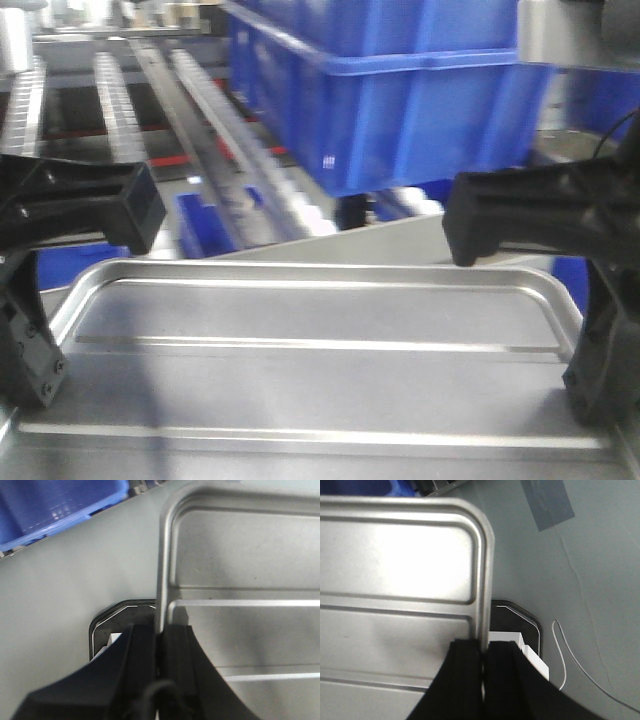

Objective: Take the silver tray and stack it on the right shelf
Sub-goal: 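Drive the base to the other rack while holding the tray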

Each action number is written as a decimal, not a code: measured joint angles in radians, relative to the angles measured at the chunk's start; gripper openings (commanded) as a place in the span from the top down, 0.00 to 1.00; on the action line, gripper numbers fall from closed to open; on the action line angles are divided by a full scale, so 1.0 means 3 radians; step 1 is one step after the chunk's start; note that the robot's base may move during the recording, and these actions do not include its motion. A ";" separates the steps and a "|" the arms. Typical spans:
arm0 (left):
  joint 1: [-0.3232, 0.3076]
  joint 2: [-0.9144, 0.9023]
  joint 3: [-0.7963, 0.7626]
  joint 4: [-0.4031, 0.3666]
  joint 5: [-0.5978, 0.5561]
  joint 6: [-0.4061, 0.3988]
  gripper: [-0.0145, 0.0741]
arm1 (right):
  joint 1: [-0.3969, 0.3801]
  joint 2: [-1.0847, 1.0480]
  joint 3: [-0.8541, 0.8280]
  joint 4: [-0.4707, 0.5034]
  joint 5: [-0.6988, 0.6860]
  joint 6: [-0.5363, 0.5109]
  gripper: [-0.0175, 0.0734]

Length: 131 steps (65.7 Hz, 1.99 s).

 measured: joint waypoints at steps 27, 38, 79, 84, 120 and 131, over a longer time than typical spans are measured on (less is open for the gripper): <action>-0.0002 0.0000 0.0000 0.0000 -0.0007 0.0000 0.95 | 0.0000 0.0000 0.0000 0.0000 0.0011 0.0000 0.72; -0.0002 0.0000 0.0000 -0.0005 -0.0007 0.0000 0.95 | 0.0000 0.0000 0.0000 0.0000 0.0011 0.0000 0.72; -0.0008 0.0000 0.0000 -0.0007 -0.0012 0.0000 0.95 | 0.0000 0.0000 0.0000 0.0000 0.0029 0.0000 0.72; -0.0008 0.0000 0.0000 -0.0012 -0.0012 0.0000 0.95 | 0.0000 0.0000 0.0000 0.0000 0.0035 0.0000 0.72; -0.0015 0.0000 0.0000 -0.0012 -0.0015 0.0000 0.95 | 0.0000 0.0000 0.0000 0.0000 0.0043 0.0000 0.72; -0.0015 0.0000 0.0000 -0.0012 -0.0015 0.0000 0.95 | 0.0000 0.0000 0.0000 0.0000 0.0043 0.0000 0.72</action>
